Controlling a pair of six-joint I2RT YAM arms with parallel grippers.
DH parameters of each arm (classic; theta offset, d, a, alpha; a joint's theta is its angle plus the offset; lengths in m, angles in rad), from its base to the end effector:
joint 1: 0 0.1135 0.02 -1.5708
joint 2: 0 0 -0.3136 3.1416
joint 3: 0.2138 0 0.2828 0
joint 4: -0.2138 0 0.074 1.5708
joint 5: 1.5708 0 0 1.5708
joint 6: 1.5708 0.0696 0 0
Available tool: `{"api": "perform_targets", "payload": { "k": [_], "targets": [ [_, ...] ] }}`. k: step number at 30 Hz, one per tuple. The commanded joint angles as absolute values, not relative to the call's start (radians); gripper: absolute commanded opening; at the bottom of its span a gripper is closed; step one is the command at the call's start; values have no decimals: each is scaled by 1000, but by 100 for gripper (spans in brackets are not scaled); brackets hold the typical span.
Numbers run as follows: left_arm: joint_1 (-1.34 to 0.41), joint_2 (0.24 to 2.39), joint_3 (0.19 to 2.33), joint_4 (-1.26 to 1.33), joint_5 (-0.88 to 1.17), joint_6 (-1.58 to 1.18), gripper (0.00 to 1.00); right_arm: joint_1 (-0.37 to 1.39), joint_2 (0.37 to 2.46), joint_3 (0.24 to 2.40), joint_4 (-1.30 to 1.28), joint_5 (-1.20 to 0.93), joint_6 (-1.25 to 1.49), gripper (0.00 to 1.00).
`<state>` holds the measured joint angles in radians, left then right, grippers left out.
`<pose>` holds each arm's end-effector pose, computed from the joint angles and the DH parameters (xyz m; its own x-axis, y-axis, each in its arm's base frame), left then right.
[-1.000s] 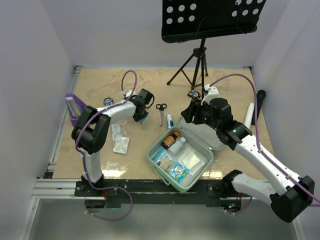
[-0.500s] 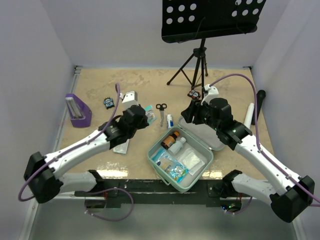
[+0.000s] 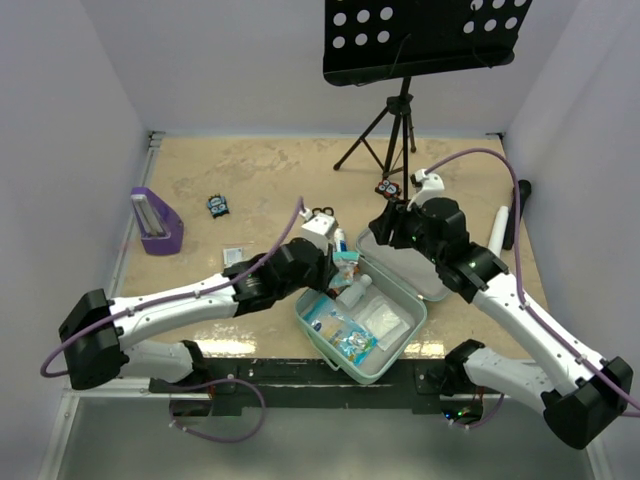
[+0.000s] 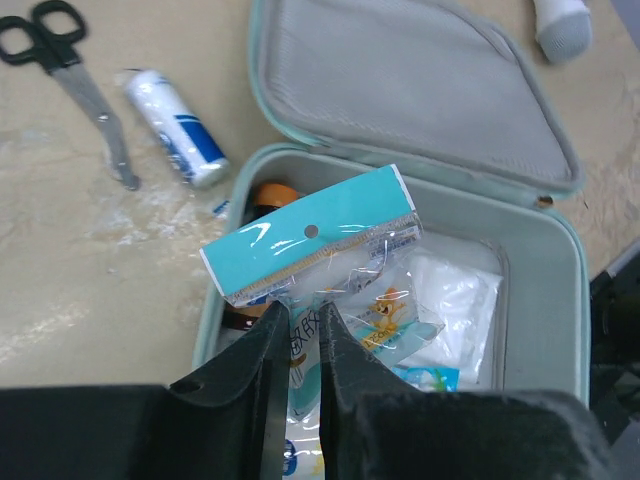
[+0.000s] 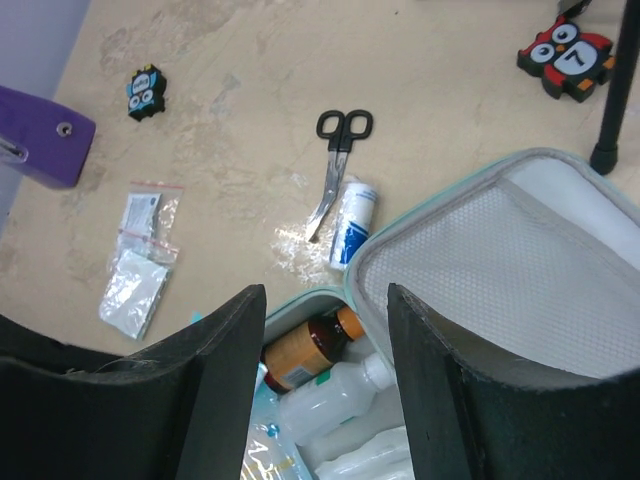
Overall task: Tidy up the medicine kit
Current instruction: Place the medical item at the medicine box.
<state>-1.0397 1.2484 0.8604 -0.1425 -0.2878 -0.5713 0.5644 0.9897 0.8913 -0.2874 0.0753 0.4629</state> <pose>0.1794 -0.2664 0.2907 -0.5956 -0.0098 -0.8032 0.4526 0.8220 -0.3456 0.2239 0.1355 0.3542 -0.4964 0.2128 -0.8416 -0.2826 0.8771 0.3884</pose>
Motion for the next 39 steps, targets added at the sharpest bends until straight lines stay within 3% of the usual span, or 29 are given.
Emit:
{"api": "perform_targets", "payload": {
  "k": [1,22,39],
  "targets": [
    [-1103,1298,951,-57,-198,-468,8,563,876,897,-275,192,483,57],
    [-1281,1718,1183,-116,-155,-397,12,563,758,891,-233,241,508,60],
    [-1285,1703,1166,-133,-144,-397,48,561,781,899,-236,238,502,60]
  ]
}}
